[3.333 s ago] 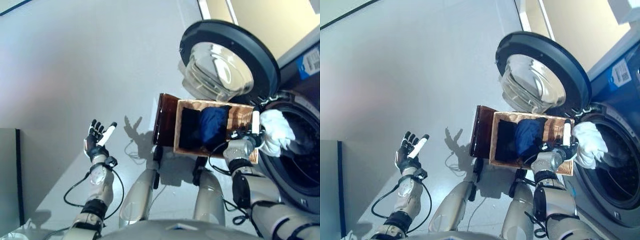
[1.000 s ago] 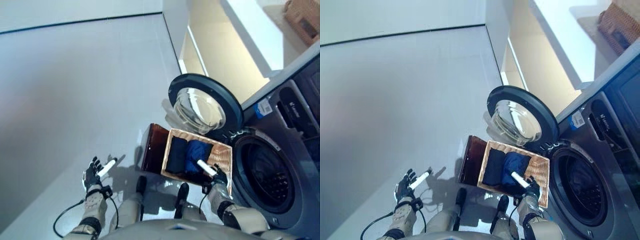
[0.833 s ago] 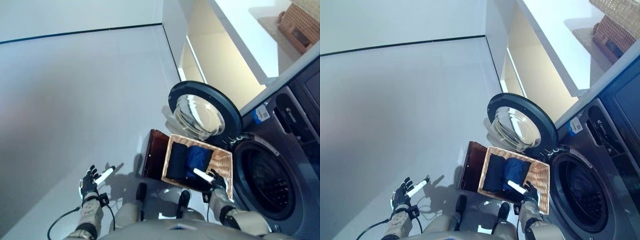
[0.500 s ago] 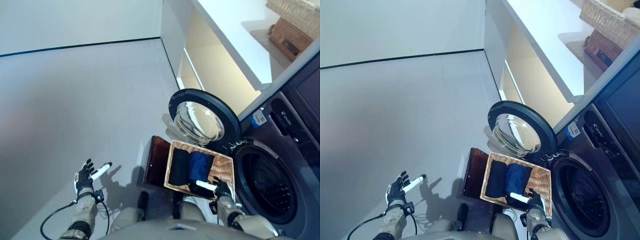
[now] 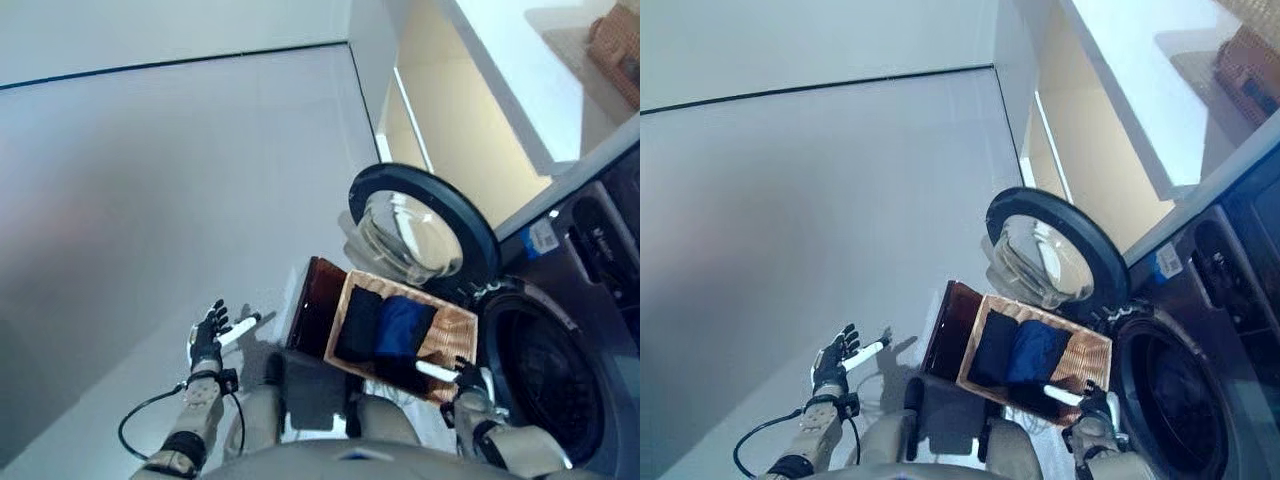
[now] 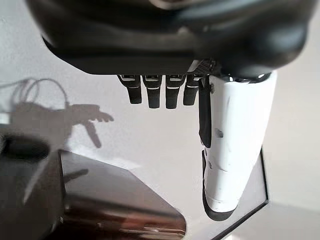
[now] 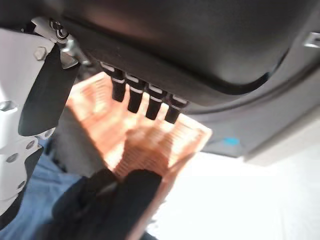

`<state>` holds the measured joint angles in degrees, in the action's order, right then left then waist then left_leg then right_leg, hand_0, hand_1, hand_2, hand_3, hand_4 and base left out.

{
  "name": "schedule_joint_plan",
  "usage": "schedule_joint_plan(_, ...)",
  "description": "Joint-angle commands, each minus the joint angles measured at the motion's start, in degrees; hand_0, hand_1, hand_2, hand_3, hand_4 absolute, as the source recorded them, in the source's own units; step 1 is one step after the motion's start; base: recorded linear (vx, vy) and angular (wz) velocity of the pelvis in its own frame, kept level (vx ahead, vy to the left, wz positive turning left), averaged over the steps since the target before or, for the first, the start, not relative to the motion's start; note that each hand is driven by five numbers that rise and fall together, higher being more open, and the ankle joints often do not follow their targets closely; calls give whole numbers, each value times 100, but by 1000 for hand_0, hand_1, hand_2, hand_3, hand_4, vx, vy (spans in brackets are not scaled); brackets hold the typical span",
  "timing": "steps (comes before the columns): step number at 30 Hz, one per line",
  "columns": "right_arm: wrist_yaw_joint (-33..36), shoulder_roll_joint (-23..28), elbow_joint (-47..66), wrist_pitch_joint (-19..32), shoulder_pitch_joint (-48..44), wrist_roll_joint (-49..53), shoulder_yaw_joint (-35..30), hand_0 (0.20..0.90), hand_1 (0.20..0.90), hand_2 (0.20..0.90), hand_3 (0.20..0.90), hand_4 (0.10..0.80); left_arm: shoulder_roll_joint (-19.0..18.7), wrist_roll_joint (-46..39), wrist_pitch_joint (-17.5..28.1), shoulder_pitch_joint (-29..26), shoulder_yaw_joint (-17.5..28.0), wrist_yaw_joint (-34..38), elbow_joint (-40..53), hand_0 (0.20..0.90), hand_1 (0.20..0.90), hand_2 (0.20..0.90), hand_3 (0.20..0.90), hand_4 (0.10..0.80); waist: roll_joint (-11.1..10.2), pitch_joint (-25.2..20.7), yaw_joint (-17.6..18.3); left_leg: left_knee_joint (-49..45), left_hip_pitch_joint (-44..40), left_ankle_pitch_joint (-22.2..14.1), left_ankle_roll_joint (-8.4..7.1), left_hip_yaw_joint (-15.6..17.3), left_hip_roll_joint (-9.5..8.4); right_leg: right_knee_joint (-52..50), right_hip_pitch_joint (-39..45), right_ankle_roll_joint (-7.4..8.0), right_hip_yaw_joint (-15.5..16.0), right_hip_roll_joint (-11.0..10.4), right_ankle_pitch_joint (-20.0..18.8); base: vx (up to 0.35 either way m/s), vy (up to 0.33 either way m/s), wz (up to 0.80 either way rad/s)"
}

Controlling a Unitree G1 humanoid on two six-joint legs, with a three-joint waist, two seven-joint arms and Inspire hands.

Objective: Pick up the clothes and place them into the washing machine

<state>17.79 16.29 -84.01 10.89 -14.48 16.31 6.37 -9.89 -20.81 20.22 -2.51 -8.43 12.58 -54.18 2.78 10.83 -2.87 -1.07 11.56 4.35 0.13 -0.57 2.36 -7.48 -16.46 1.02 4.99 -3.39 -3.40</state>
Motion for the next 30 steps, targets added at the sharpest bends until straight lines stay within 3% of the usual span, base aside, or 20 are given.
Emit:
schedule_joint_plan(1,243,94,-70,3,-323,-37,54,900,900,900,900,800,-364,-58,460,-127,383,166,691,900,900,900,900,800,-85,-150,-275,-302,586,-209,-144,165,-178,61,228,375,173,-577,174,-86,76,-60)
schedule_joint_plan(11,283,187,-207,-108,-530,-179,128,900,900,900,900,800,-165,2,437,59,307,-21,886,900,900,900,900,800,-104,-297,-364,59,467,-142,-120,140,-253,676,374,504,253,-722,-120,14,11,-15)
schedule_joint_plan(22,515,443,-356,-215,-1190,-175,272,900,900,900,900,800,-220,-245,661,69,23,-302,2822,900,900,900,900,800,41,165,-525,-267,1098,-94,-70,-29,-351,423,-123,489,332,-806,-170,-68,12,10)
schedule_joint_plan(30,670,638,-377,-256,-1822,-30,505,900,900,900,900,800,-351,-265,818,-163,-1,-241,4400,900,900,900,900,800,141,664,-723,-676,1946,-18,-138,-211,-410,-235,-926,420,527,-883,8,-80,-7,23)
